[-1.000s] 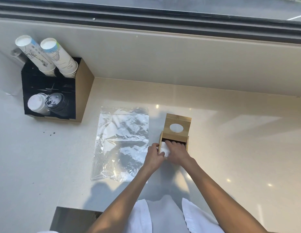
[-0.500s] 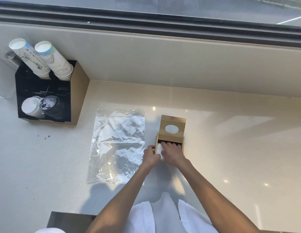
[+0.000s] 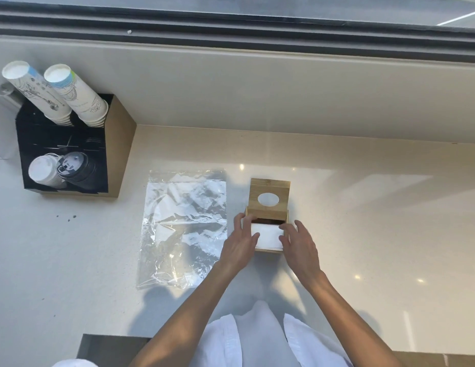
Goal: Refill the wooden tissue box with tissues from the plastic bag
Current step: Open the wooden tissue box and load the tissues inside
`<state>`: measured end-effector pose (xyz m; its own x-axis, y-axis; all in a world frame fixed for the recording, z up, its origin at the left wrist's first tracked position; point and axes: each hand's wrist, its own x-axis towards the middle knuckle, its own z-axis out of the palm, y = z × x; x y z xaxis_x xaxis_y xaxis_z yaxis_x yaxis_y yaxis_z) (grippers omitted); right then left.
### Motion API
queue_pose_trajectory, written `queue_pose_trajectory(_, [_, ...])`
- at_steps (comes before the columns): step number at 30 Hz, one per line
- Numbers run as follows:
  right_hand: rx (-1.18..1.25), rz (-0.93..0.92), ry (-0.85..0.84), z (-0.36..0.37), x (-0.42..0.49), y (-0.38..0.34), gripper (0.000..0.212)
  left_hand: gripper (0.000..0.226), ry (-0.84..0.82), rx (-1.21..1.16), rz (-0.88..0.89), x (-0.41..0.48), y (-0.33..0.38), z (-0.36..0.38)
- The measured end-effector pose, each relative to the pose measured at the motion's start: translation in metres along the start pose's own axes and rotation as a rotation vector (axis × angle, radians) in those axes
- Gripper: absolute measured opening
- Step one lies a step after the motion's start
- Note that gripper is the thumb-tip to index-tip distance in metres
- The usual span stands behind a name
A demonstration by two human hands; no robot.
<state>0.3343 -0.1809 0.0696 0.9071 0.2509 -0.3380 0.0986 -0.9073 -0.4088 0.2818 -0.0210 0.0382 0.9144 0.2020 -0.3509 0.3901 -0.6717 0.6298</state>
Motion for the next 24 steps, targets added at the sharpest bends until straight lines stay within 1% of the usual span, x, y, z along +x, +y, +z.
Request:
queue_pose_trajectory(1, [-0.005, 0.002, -0.058, 0.001, 0.003, 0.001, 0.033, 0.045, -0.019, 0.102, 0.033, 0.002, 0.0, -0.001])
queue_pose_trajectory(3, [-0.015, -0.013, -0.113, 0.004, 0.009, -0.003, 0.035, 0.045, -0.079, 0.218, 0.02, 0.009, 0.004, -0.004])
queue_pose_trajectory(8, [-0.053, 0.076, -0.159, 0.019, 0.015, -0.011, 0.052, 0.062, -0.202, 0.288, -0.079, 0.018, 0.013, -0.009])
queue_pose_trajectory(10, [-0.045, 0.122, -0.19, 0.021, 0.02, -0.016, 0.054, 0.056, -0.252, 0.306, -0.122, 0.022, 0.016, -0.011])
queue_pose_trajectory(13, [-0.054, 0.162, -0.223, 0.016, 0.032, -0.019, 0.041, 0.037, -0.318, 0.284, -0.215, 0.03, 0.021, -0.015])
queue_pose_trajectory(15, [-0.055, 0.165, -0.226, 0.015, 0.038, -0.02, 0.036, 0.031, -0.317, 0.259, -0.234, 0.034, 0.023, -0.017])
queue_pose_trajectory(20, [-0.133, 0.173, -0.296, 0.019, 0.041, -0.023, 0.03, 0.031, -0.368, 0.257, -0.263, 0.034, 0.024, -0.015])
queue_pose_trajectory(24, [-0.118, 0.216, -0.301, 0.02, 0.048, -0.026, 0.023, 0.03, -0.383, 0.215, -0.299, 0.037, 0.026, -0.019])
